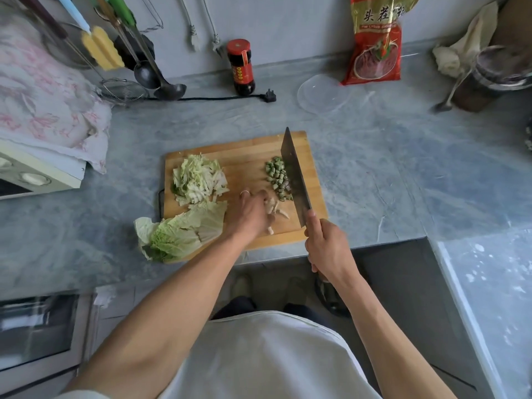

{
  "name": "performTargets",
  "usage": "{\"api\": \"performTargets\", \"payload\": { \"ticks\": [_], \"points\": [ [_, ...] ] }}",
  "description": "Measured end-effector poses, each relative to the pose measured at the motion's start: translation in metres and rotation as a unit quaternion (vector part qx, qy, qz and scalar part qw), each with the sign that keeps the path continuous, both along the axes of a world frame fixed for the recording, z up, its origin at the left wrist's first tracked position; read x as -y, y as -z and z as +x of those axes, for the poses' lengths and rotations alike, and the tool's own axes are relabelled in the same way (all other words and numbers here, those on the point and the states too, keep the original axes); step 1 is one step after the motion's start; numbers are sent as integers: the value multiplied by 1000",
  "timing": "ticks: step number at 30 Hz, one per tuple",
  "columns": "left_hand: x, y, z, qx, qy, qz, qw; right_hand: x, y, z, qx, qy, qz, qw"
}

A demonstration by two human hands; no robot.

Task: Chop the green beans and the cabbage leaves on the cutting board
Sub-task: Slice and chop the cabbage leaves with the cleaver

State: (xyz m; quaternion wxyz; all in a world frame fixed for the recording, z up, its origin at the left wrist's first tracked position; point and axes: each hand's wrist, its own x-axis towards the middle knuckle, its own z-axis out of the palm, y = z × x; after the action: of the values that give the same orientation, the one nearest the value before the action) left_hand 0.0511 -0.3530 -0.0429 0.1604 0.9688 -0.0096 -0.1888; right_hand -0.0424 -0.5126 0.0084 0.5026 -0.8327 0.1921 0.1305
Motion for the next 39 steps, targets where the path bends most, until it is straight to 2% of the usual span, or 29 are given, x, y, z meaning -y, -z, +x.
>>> {"api": "performTargets", "payload": {
  "ticks": [3, 6, 11, 13, 15, 17, 20, 22, 27, 29, 31, 33, 35, 37, 39],
  "points": [
    [-5, 2, 4, 3, -11, -35, 999, -3, 0, 4, 0, -8, 8, 1000],
    [-12, 1, 9, -6, -66, -132, 989, -7, -3, 8, 9, -13, 12, 1000],
    [-38, -20, 23, -54, -212, -275, 936, -17, -2, 22, 9, -20, 2, 1000],
    [-55, -28, 35, -33, -234, -290, 927, -22, -3, 28, 1, -19, 10, 1000],
    [-73, -32, 51, 10, -230, -261, 938, -29, -5, 33, -2, -25, 12, 1000],
    [-88, -34, 68, 43, -190, -199, 960, -35, -8, 39, -4, -42, -9, 999],
    [-101, -30, 81, 33, -88, -107, 990, -42, -10, 45, -5, -49, -29, 998],
    [-108, -26, 83, 39, -51, -80, 995, -48, -10, 48, -10, -48, -31, 998],
    [-109, -34, 62, 173, 38, -52, 983, -47, -8, 48, -8, -33, -18, 999],
    [-101, -35, 46, 186, 132, -72, 971, -42, -7, 46, 3, -23, -25, 999],
    [-89, -30, 31, 135, 251, -92, 954, -36, -6, 42, 9, -15, -42, 999],
    [-76, -19, 23, 63, 361, -7, 931, -29, -7, 36, 11, -8, -41, 999],
    [-68, -7, 23, 30, 442, 103, 890, -22, -7, 30, -2, 7, -25, 1000],
    [-61, 2, 25, 38, 496, 127, 858, -18, -6, 24, -9, 25, -19, 999],
    [-54, 6, 30, 61, 538, 112, 833, -15, -8, 18, -11, 43, -26, 999]
  ]
}}
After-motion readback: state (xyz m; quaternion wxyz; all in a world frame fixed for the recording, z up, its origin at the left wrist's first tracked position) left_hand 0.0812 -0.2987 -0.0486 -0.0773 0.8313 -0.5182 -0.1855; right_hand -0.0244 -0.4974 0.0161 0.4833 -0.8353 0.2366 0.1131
